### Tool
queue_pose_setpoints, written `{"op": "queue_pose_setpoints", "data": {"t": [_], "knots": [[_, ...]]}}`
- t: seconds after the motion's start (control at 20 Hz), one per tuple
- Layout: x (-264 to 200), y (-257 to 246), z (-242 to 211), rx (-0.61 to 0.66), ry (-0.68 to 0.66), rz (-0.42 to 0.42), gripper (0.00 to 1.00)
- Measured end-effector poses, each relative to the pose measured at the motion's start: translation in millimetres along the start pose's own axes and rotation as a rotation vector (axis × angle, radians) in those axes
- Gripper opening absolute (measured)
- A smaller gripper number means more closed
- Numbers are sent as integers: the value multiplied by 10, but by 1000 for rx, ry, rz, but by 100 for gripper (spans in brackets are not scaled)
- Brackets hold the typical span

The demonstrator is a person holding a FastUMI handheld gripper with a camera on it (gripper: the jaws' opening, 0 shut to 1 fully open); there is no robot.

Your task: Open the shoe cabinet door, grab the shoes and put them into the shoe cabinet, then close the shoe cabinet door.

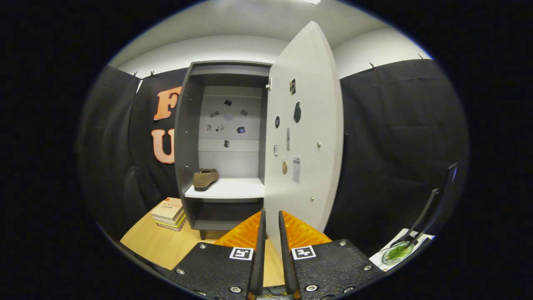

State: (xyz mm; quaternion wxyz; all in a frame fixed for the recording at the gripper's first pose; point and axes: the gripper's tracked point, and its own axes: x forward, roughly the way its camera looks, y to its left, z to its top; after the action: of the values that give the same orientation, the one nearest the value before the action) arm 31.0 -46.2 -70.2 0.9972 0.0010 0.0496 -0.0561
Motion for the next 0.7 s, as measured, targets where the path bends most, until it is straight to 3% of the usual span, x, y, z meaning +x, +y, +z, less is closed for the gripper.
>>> {"op": "queue_pose_setpoints", "data": {"t": [0.7], "knots": [[437, 919, -1600, 44, 304, 210, 20]]}}
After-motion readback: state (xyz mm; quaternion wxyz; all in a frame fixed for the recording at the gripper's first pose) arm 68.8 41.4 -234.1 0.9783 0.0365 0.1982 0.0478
